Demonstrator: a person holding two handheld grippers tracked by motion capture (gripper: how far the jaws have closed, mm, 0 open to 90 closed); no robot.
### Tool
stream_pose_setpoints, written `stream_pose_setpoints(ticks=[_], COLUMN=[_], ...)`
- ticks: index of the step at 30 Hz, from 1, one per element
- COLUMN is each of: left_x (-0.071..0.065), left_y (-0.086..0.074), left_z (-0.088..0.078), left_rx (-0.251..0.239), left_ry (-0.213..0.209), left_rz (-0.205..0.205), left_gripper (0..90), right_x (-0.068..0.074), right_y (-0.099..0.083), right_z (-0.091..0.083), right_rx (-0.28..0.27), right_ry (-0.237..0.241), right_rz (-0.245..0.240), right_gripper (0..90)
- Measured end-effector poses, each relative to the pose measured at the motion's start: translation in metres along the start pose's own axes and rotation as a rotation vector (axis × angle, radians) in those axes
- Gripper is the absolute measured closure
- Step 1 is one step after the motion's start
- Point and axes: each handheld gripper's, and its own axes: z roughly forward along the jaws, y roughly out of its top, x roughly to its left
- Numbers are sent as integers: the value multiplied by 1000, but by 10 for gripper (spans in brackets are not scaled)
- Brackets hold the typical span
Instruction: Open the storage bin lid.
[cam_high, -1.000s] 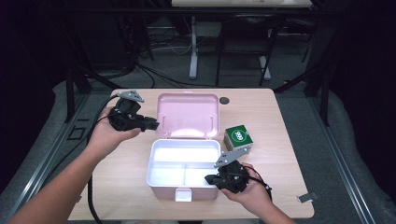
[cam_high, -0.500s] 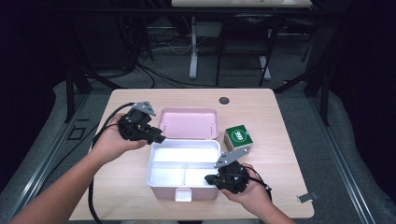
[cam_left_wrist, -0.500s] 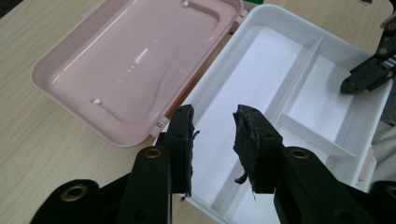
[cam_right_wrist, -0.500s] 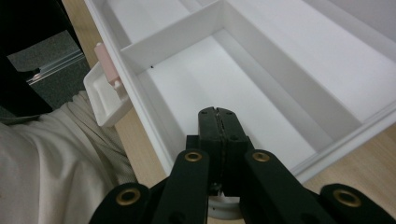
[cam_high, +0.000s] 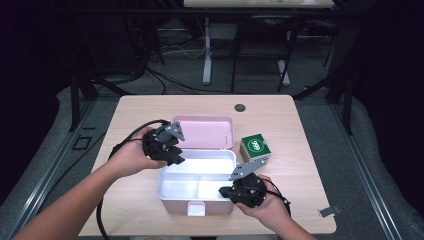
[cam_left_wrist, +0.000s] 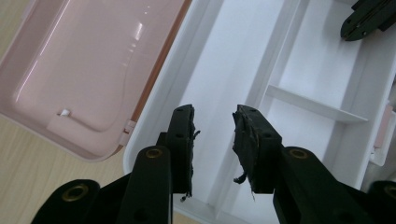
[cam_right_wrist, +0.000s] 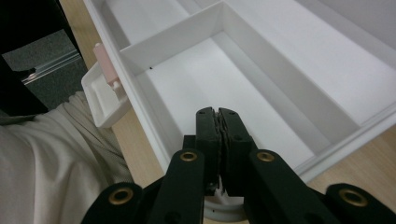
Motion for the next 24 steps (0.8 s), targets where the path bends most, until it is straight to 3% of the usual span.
stream_pose_setpoints(ticks=[9, 17, 24], left_x=[-9, -15, -18], left_y=[8, 15, 21], left_z=[6, 15, 21], left_rx=[48, 107, 151], left_ry=[3, -1, -3], left_rz=[63, 127, 157], left_gripper=[724, 746, 753], right_x=[-1, -4, -10], right_y=[1, 1, -2], right_z=[-5, -18, -29], right_rx=[-8, -50, -83], right_ry=[5, -7, -20], right_rz=[9, 20, 47], right_gripper=[844, 816, 795])
